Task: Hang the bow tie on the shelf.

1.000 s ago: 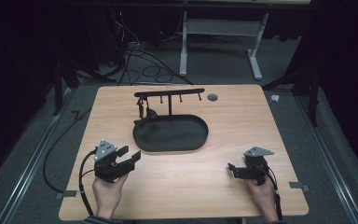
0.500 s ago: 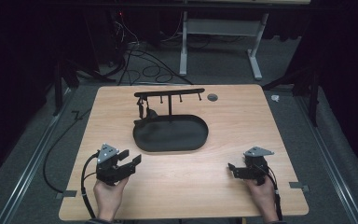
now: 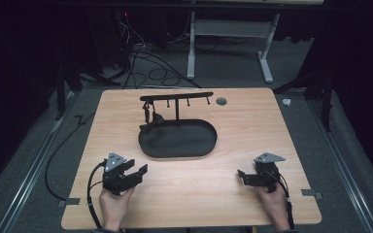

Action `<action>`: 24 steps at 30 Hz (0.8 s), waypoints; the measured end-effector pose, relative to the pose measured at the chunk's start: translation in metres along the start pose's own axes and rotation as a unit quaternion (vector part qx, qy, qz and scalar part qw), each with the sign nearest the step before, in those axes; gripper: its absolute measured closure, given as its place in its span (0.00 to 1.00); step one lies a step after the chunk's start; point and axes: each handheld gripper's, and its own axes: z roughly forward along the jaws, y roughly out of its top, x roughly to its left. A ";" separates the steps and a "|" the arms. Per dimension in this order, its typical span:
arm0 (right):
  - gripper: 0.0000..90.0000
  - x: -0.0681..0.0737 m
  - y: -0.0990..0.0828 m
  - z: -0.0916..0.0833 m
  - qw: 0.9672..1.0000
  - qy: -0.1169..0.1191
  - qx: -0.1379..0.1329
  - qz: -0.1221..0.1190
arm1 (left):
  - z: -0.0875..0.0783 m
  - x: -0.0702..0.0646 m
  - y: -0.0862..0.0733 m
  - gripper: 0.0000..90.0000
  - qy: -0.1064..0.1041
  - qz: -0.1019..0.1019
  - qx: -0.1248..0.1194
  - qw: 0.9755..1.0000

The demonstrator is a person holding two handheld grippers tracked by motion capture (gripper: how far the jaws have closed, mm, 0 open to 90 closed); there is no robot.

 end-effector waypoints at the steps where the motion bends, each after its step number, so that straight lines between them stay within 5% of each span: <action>1: 0.19 0.000 0.000 0.000 1.000 0.000 0.000 0.000 | 0.001 0.000 -0.001 0.49 0.000 -0.001 0.001 1.000; 24: 0.19 0.000 0.000 0.000 1.000 0.000 0.000 0.000 | 0.024 -0.006 -0.013 0.49 0.007 0.009 0.023 1.000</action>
